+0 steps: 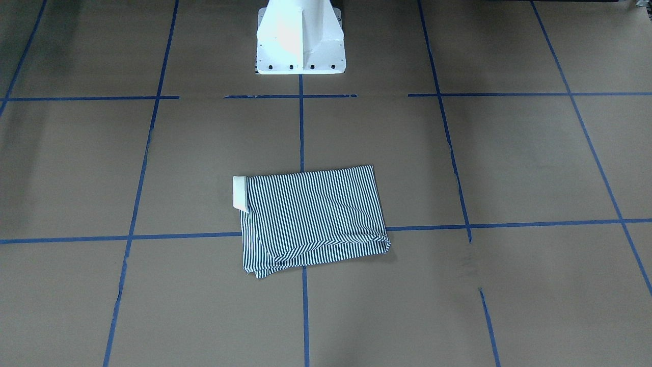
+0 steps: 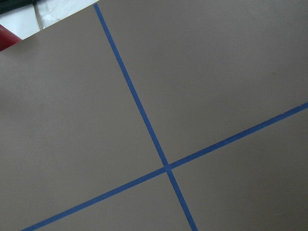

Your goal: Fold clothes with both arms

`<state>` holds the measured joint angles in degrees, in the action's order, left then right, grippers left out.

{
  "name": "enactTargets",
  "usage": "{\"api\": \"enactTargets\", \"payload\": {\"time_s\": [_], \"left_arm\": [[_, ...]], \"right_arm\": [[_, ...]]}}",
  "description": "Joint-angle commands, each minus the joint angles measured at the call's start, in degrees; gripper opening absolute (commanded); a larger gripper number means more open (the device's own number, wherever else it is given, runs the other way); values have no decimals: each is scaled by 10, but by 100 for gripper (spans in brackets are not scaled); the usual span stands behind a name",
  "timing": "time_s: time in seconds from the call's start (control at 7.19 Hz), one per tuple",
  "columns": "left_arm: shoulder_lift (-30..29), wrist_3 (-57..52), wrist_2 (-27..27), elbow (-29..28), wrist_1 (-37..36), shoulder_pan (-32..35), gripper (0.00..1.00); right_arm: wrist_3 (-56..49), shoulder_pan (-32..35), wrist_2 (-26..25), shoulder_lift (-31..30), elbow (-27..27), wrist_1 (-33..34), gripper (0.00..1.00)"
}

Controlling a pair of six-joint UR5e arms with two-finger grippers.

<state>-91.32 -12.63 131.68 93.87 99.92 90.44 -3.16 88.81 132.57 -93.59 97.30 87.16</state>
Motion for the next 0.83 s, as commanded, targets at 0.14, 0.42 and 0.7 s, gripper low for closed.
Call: {"api": "enactTargets", "payload": {"time_s": [0.14,0.42,0.7], "left_arm": [[14,1,2,3,-99,1,100],[55,0,3,0,-98,2,100],[53,2,5,2,-98,0,100]], "right_arm": [[7,0,37,-7,8,6,100],[42,0,40,-5,12,15,100],[64,0,60,-6,12,14,100]]}}
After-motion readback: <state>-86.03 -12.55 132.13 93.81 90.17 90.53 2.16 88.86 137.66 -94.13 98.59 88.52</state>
